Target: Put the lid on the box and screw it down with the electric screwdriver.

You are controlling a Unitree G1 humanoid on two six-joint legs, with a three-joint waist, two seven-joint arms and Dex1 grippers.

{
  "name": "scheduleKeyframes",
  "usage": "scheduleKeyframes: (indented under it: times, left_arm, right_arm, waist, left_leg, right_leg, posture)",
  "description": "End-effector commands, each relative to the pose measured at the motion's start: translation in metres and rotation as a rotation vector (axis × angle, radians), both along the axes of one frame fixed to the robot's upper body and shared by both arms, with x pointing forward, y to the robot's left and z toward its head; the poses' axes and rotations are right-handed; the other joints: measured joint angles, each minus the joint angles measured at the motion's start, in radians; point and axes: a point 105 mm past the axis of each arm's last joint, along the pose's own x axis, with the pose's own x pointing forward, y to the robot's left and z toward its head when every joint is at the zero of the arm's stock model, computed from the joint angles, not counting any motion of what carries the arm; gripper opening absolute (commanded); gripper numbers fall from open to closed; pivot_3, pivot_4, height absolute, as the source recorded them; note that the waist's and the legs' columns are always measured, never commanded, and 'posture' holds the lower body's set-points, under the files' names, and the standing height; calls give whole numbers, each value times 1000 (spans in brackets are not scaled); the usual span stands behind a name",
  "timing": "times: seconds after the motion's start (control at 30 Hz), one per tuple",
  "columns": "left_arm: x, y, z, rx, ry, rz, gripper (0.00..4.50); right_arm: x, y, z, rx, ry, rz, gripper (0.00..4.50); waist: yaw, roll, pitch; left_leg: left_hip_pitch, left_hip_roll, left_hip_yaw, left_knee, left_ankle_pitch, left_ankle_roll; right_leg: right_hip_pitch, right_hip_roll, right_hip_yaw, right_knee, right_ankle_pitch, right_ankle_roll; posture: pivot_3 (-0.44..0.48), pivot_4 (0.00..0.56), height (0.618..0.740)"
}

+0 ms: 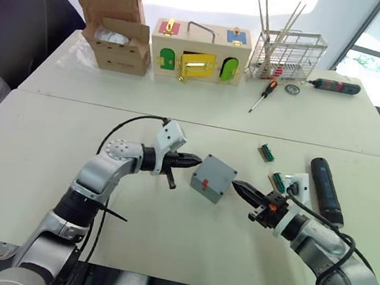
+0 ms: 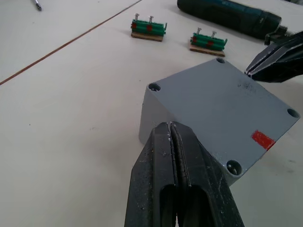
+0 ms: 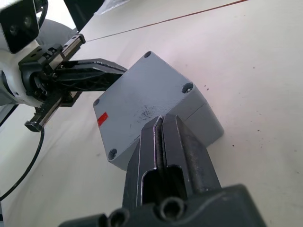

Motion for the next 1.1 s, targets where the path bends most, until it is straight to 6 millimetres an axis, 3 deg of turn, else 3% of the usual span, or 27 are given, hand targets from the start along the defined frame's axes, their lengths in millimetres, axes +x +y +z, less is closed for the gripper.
scheduleKeyframes:
  times: [0.03,0.27,0.43,0.77,1.1]
  left_arm:
    - [-2,-2,2,15,-37,-29,25]
    - [11,14,11,5,-60,31,25]
    - [17,12,6,17,-64,45,25]
    - [-5,4,-25,88,-19,-26,25]
    - [-24,-7,-23,49,1,-72,25]
  right_arm:
    - [-4,6,14,24,-46,44,0]
    - [-3,-8,14,-6,-37,22,0]
    - [-2,-9,0,-65,-12,32,0]
    - [11,0,-19,-179,-31,72,0]
    - [28,6,-20,-213,-80,123,0]
  waist:
    - [0,0,0]
    - [0,0,0]
    - [-1,0,0]
    - [-3,0,0]
    - [-2,0,0]
  left_leg:
    - [0,0,0,0,0,0]
    - [0,0,0,0,0,0]
    - [0,0,0,0,0,1]
    - [0,0,1,1,0,0]
    - [0,0,1,1,0,-1]
  right_leg:
    - [0,0,0,0,0,0]
    - [0,0,0,1,0,0]
    - [-1,0,0,1,0,0]
    - [-2,0,1,5,0,0]
    - [-4,0,1,7,0,0]
  posture:
    - [0,150,730]
    - [0,150,730]
    - [0,150,730]
    - [0,150,730]
    - [0,150,730]
